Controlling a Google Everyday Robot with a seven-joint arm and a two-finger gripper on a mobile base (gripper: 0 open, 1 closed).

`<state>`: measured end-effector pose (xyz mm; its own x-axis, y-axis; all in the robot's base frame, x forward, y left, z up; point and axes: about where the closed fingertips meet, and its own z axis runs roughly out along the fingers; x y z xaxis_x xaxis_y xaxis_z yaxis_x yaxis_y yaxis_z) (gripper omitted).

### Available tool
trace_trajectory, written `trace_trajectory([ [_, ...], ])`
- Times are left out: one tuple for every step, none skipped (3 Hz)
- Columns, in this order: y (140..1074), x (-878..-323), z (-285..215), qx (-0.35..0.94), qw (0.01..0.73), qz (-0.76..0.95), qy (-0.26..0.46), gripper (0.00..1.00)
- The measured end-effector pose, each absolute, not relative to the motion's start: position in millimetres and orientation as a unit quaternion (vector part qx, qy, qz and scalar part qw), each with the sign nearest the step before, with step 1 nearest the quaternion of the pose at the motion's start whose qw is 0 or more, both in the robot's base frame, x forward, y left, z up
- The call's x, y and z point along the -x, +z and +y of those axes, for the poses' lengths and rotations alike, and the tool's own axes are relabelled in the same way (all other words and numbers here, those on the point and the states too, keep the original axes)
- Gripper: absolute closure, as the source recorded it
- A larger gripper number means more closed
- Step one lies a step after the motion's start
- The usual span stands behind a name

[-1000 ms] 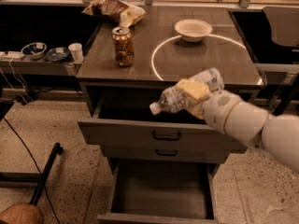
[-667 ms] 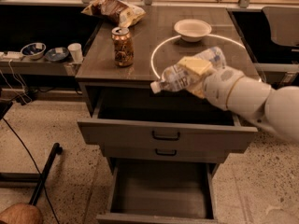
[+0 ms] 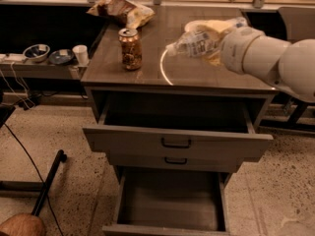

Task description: Pick blue plastic bottle from bottom drawer and place on counter

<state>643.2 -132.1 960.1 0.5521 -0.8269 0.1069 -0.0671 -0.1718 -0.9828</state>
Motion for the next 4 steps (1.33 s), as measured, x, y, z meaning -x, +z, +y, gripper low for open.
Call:
trace_trajectory([
  [953,-666,-148,0.670,0.551,0.380,-0.322,1.00],
  [940,-676,-154,0.669,0.544,0.409,-0.300,1.00],
  [929,-682,-155,0.676,0.538,0.420,-0.278,1.00],
  [920,-688,-154,0.683,0.532,0.426,-0.261,0.96],
])
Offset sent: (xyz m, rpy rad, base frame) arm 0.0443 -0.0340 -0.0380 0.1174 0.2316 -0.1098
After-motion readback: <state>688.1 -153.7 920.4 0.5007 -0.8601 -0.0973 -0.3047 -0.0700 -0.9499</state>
